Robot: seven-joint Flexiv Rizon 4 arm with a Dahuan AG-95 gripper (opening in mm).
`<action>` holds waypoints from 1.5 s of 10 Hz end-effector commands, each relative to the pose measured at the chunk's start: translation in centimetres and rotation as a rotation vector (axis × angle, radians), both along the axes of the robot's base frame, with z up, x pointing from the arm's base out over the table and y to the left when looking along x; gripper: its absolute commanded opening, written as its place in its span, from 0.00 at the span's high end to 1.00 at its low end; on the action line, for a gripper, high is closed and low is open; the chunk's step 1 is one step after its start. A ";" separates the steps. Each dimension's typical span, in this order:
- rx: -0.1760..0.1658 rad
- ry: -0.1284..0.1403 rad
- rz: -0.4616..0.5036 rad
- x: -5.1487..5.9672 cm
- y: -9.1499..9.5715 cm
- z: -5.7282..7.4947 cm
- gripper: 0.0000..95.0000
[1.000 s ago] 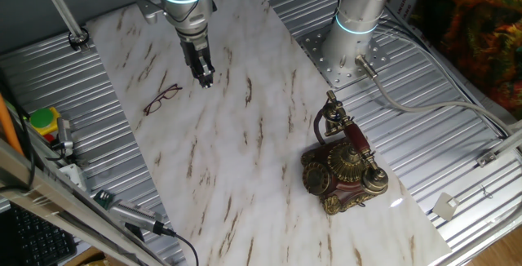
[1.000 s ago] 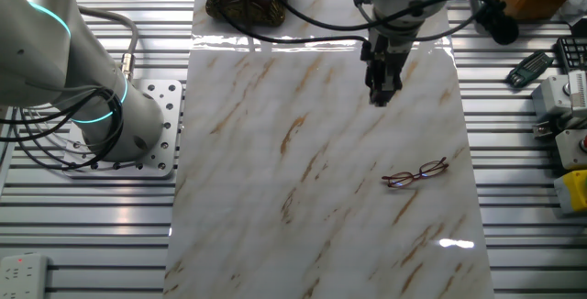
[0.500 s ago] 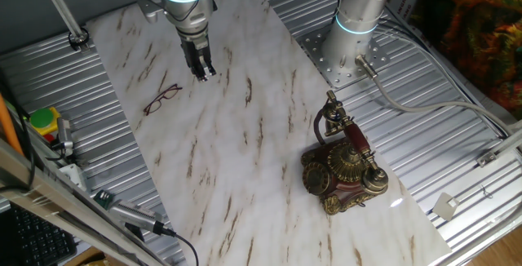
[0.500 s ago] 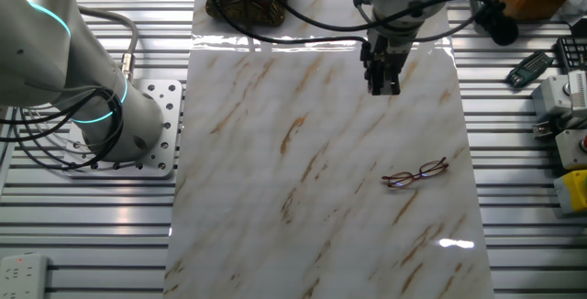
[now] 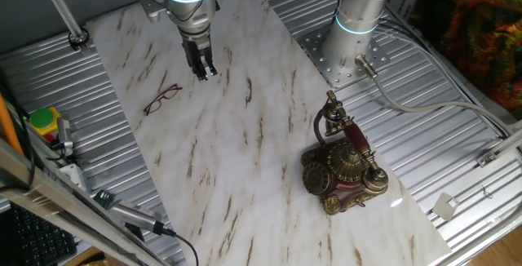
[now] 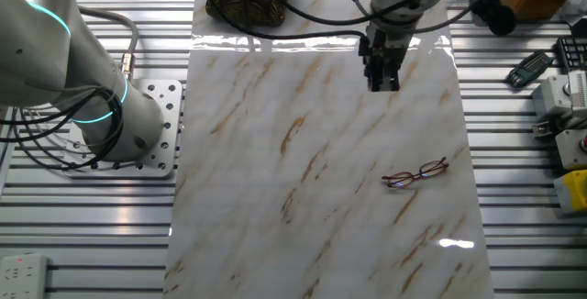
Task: Unfold the leg of the glasses (with one hand)
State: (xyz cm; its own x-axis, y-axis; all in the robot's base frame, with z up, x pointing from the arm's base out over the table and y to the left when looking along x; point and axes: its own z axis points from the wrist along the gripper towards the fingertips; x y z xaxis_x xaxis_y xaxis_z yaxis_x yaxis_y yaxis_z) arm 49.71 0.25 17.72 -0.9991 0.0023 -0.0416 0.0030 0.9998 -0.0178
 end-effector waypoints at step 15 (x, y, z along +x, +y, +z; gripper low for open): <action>0.003 0.078 0.213 0.9 -0.7 -1.2 1.00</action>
